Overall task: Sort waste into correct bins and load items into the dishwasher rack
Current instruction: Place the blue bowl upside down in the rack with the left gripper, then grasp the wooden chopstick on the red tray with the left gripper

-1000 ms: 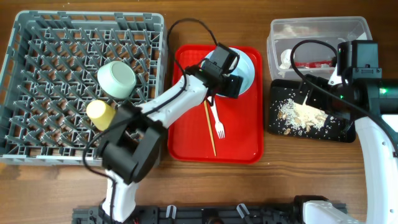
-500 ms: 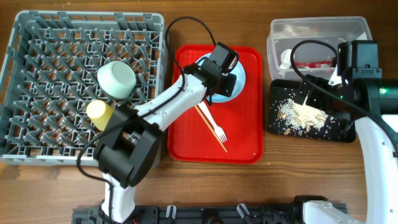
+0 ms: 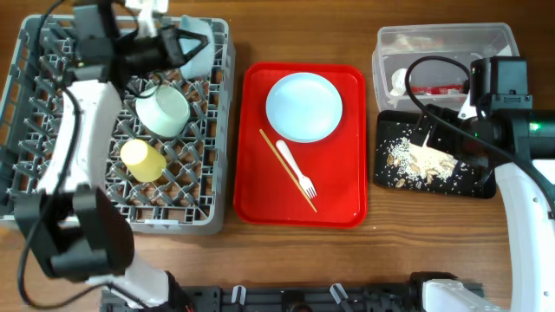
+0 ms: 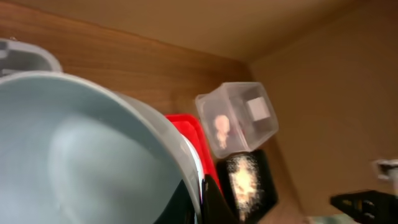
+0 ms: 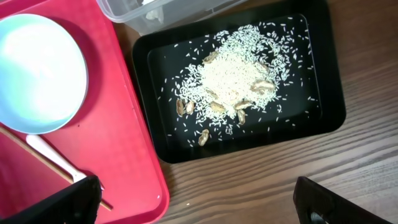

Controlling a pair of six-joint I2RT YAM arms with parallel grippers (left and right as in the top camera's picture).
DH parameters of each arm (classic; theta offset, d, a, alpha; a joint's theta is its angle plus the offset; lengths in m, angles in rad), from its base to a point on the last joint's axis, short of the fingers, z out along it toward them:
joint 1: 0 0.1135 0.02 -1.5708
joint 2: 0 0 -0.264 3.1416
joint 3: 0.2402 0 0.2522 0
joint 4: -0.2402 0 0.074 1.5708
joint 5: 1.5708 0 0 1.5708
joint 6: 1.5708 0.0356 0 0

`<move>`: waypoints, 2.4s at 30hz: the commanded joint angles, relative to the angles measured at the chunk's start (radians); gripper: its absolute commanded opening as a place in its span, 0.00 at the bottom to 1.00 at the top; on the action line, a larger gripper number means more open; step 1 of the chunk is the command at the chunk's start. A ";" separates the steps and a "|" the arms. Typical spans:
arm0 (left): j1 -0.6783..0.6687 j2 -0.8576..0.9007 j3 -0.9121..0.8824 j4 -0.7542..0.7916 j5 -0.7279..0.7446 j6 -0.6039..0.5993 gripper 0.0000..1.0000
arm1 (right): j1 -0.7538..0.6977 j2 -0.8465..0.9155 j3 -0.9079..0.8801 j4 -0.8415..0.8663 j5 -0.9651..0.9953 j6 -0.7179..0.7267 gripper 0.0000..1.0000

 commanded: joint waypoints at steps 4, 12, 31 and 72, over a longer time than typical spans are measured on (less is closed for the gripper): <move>0.124 0.220 0.001 0.144 0.408 -0.040 0.04 | -0.003 0.011 0.007 -0.013 0.017 0.003 1.00; 0.194 0.349 0.001 0.282 0.464 -0.107 0.04 | -0.003 0.011 0.007 -0.013 0.009 0.005 1.00; 0.359 -0.031 0.001 -0.182 0.018 -0.060 1.00 | -0.003 0.011 0.007 -0.013 -0.002 0.004 1.00; -0.795 0.245 -0.156 -0.557 -1.069 -0.660 1.00 | -0.003 0.011 0.007 -0.031 -0.021 0.002 1.00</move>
